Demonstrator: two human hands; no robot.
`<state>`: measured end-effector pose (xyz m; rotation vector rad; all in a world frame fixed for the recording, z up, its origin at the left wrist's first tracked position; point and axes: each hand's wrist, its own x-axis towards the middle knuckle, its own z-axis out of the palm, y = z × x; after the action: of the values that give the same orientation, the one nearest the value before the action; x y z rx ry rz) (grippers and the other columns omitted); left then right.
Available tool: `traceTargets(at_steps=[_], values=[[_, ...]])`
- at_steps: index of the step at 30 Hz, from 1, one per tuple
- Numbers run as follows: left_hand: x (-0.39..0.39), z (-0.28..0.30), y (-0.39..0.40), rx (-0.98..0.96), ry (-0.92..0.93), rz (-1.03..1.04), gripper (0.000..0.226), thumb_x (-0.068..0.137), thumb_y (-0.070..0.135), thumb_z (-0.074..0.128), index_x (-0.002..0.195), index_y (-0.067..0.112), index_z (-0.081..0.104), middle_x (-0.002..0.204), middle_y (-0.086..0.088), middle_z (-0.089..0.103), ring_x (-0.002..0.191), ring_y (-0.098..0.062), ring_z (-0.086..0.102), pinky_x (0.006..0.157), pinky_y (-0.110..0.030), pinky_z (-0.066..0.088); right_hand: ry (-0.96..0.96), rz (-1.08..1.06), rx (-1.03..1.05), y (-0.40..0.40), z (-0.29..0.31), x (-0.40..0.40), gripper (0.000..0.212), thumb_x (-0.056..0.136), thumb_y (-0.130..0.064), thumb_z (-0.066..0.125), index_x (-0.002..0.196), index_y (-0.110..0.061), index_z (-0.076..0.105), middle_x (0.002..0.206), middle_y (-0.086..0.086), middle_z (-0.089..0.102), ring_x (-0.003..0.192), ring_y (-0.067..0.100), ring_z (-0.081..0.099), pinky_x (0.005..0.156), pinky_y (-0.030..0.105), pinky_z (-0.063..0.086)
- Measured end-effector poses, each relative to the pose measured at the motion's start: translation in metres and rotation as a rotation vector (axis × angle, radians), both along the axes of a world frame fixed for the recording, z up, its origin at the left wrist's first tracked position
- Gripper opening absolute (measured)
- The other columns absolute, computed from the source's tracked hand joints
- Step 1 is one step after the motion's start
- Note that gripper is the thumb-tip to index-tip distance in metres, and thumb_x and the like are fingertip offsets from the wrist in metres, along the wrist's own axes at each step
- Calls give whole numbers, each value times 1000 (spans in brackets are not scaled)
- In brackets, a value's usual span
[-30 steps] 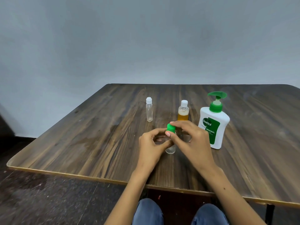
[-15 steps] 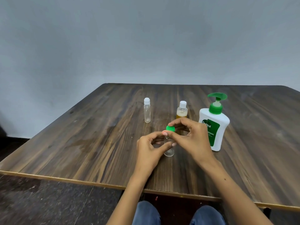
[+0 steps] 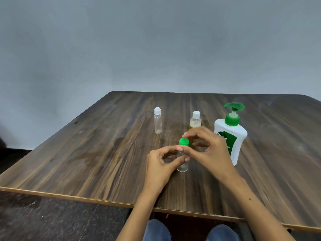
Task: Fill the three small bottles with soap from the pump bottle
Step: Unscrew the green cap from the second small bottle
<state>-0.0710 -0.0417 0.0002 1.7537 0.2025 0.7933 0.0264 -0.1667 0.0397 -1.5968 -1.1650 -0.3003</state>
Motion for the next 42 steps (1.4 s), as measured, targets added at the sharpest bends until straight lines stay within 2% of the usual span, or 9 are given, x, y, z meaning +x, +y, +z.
traceTargets(at_steps=[4, 8, 14, 20, 25, 31, 34, 37, 42], values=[[-1, 2, -1, -9, 5, 2, 33, 70, 23, 85, 102, 21, 76, 91, 8, 77, 90, -7, 72, 82, -24, 56, -22, -40, 25, -1, 1, -2, 19, 74, -18, 83, 87, -13, 71, 88, -6, 67, 80, 12, 67, 65, 35, 57], [-1, 2, -2, -2, 9, 10, 35, 70, 26, 85, 103, 19, 76, 91, 9, 77, 89, -4, 72, 79, -18, 54, 130, 42, -31, -8, -1, -3, 24, 82, -7, 75, 104, -15, 70, 101, -12, 71, 96, 7, 68, 83, 33, 57], [-2, 2, -3, 23, 7, 30, 26, 75, 14, 81, 98, 25, 76, 89, 12, 76, 88, -2, 71, 79, -17, 52, -12, -121, -51, -1, -1, -12, 36, 73, -42, 79, 100, -22, 67, 100, -14, 64, 93, 9, 65, 79, 31, 55], [-3, 4, -4, 2, 2, 29, 30, 71, 21, 84, 100, 22, 76, 88, 11, 77, 85, -2, 71, 76, -14, 52, 98, 35, -66, -4, 2, -7, 33, 82, -5, 74, 111, -19, 66, 107, -13, 69, 102, 5, 66, 87, 34, 56], [-3, 3, -3, 24, 13, 44, 27, 75, 10, 80, 94, 27, 75, 86, 14, 76, 84, 1, 70, 75, -12, 51, -131, -146, -135, -3, 1, -8, 39, 80, -53, 67, 105, -23, 65, 103, -15, 62, 96, 6, 62, 76, 29, 54], [-3, 4, -5, 49, 22, 54, 28, 75, 15, 80, 102, 20, 75, 90, 11, 76, 87, 2, 69, 76, -11, 51, -47, -34, -154, -4, 3, -5, 26, 81, -24, 68, 106, -23, 67, 103, -16, 68, 100, 6, 65, 82, 38, 55], [-4, 3, -4, 59, 27, 61, 25, 78, 13, 78, 102, 19, 75, 91, 11, 76, 90, 2, 69, 78, -12, 50, -150, -108, -157, -2, 3, -10, 30, 80, -31, 71, 110, -24, 65, 111, -16, 65, 104, 2, 61, 83, 32, 54], [-3, 3, -4, 62, 28, 59, 24, 76, 17, 80, 99, 21, 76, 89, 12, 76, 88, 1, 69, 76, -13, 50, -265, -266, -193, 1, 4, -11, 31, 80, -46, 74, 99, -23, 65, 96, -14, 61, 84, 2, 57, 65, 21, 48], [-2, 3, -5, 38, 18, 49, 39, 66, 40, 80, 101, 22, 76, 89, 12, 76, 88, -1, 70, 79, -16, 53, -148, -83, -227, 0, 13, -3, 18, 84, -27, 69, 102, -27, 70, 95, -17, 65, 85, 3, 63, 71, 31, 54]])
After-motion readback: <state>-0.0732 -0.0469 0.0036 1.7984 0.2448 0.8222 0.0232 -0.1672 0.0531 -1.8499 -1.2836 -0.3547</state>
